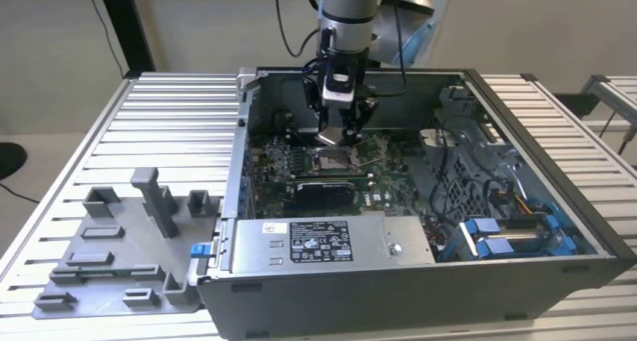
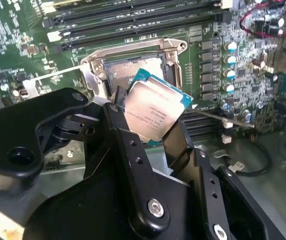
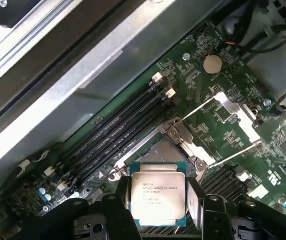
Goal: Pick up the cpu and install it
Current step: 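Close the cpu cover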
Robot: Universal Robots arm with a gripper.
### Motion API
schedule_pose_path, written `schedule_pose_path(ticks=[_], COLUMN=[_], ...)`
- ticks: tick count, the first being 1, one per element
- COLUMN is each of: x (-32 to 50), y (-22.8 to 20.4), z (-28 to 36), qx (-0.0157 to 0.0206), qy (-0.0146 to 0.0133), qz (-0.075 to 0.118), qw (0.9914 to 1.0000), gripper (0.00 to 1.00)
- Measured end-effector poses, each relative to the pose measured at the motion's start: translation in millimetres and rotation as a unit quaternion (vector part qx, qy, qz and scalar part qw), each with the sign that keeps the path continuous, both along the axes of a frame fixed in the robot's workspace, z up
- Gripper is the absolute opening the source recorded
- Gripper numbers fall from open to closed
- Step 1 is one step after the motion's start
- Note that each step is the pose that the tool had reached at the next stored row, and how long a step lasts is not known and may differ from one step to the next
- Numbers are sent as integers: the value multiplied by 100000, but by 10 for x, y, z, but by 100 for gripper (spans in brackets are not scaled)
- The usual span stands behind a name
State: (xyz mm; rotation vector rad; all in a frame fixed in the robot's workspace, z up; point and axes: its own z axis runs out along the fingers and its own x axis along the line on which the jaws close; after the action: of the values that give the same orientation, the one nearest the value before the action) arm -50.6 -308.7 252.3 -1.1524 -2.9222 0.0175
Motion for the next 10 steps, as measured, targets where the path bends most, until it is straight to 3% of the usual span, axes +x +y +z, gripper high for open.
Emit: schedule_pose_path(ticks=[3,6,10], x=[0,0,0], y=[0,0,0], z=[-2,-5,-9], qx=[3,2,1], qy=[-1,0,0], qz=[-2689,-5364,-8991], qw=[99964,99856,99595], gripper=[0,0,0])
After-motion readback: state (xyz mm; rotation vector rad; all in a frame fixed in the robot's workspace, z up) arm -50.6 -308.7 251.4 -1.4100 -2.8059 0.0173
